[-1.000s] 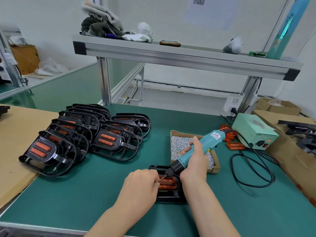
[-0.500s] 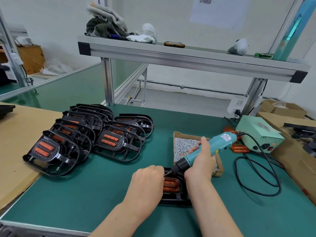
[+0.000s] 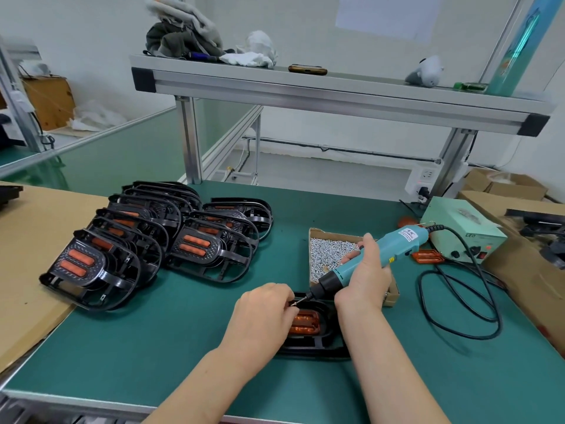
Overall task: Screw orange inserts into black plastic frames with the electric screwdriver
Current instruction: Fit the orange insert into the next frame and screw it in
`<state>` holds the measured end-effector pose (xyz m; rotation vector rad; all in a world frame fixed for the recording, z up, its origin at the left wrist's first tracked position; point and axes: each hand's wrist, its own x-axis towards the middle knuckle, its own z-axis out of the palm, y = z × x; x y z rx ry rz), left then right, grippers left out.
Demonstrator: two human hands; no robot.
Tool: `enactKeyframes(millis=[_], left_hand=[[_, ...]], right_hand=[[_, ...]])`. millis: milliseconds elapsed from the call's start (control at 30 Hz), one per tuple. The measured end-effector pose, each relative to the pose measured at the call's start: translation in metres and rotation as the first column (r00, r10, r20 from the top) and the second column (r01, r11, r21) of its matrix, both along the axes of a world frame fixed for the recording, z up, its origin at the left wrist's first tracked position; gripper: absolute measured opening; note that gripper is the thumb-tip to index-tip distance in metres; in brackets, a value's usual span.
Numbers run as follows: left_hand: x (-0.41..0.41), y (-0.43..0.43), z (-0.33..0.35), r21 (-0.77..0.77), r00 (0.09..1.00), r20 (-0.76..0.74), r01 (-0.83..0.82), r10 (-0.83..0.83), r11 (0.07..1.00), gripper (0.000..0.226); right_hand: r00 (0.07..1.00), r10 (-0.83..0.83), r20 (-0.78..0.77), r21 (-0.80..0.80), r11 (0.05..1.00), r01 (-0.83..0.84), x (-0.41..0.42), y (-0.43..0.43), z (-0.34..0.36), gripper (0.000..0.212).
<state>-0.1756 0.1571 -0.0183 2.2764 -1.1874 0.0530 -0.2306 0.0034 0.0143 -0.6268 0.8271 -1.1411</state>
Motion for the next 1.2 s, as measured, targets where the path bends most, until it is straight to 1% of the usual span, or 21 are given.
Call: enactKeyframes(millis=[67, 133, 167, 200, 267, 333, 433, 533, 767, 933, 1067, 1200], left_hand=[[0.004, 0.003, -0.005, -0.071, 0.998, -0.059, 0.023, -0.027, 0.997, 0.025], [0.008, 0.008, -0.01, -0.152, 0.99, -0.111, 0.065, -0.083, 0.986, 0.046], [0.009, 0.01, -0.013, -0.166, 0.986, -0.124, 0.093, -0.114, 0.982, 0.058], [0.009, 0.013, -0.017, -0.148, 0.981, -0.132, 0.124, -0.144, 0.981, 0.069], [0.006, 0.016, -0.027, -0.039, 0.972, -0.149, 0.176, -0.18, 0.984, 0.087], [0.005, 0.017, -0.037, 0.03, 0.972, -0.15, 0.185, -0.179, 0.982, 0.095], [0.007, 0.017, -0.041, 0.024, 0.973, -0.163, 0.167, -0.161, 0.986, 0.095], [0.008, 0.017, -0.042, 0.009, 0.974, -0.158, 0.168, -0.164, 0.986, 0.094], [0.008, 0.017, -0.043, -0.003, 0.97, -0.175, 0.172, -0.17, 0.985, 0.096], [0.008, 0.017, -0.044, -0.01, 0.967, -0.187, 0.172, -0.171, 0.985, 0.095], [0.009, 0.017, -0.046, -0.005, 0.969, -0.185, 0.168, -0.166, 0.986, 0.095], [0.009, 0.016, -0.046, -0.01, 0.967, -0.2, 0.16, -0.159, 0.987, 0.096]], right_hand=[[1.0, -0.018, -0.007, -0.032, 0.999, 0.017, -0.003, -0.003, 0.002, 0.026], [0.999, -0.035, -0.042, -0.096, 0.995, 0.03, -0.007, -0.006, 0.004, 0.028], [0.998, -0.041, -0.052, -0.139, 0.99, 0.033, -0.009, -0.007, 0.005, 0.027], [0.998, -0.045, -0.053, -0.186, 0.982, 0.035, -0.011, -0.008, 0.006, 0.026], [0.997, -0.057, -0.053, -0.282, 0.958, 0.04, -0.014, -0.008, 0.009, 0.024], [0.996, -0.065, -0.054, -0.364, 0.931, 0.041, -0.016, -0.005, 0.012, 0.023], [0.995, -0.067, -0.067, -0.456, 0.889, 0.029, -0.016, 0.002, 0.013, 0.023], [0.994, -0.062, -0.092, -0.512, 0.859, 0.006, -0.015, 0.008, 0.011, 0.022], [0.992, -0.057, -0.108, -0.581, 0.814, -0.016, -0.014, 0.014, 0.008, 0.025], [0.989, -0.042, -0.142, -0.587, 0.808, -0.05, -0.011, 0.02, 0.009, 0.017], [0.979, -0.045, -0.197, -0.632, 0.769, -0.092, -0.01, 0.025, 0.011, 0.01], [0.971, -0.046, -0.235, -0.682, 0.719, -0.131, -0.009, 0.028, 0.011, 0.017]])
